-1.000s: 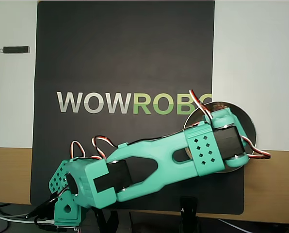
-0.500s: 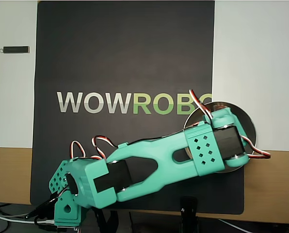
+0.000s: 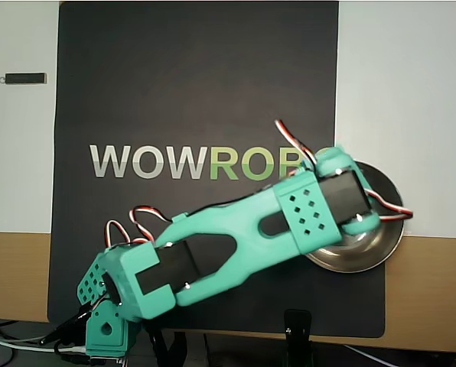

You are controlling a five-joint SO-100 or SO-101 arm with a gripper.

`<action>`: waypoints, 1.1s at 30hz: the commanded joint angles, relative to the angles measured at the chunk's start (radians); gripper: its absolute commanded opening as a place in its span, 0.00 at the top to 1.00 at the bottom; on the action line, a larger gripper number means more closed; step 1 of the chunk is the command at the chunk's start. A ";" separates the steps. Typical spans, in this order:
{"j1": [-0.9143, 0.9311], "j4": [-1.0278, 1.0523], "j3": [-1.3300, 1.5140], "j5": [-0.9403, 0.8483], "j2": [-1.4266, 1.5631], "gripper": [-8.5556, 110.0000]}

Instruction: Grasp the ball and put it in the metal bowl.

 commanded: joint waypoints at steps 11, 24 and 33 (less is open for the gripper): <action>-0.212 0.015 0.133 0.058 0.272 0.93; -0.514 0.014 0.443 0.058 0.555 0.93; -0.755 0.014 0.532 0.060 0.637 0.93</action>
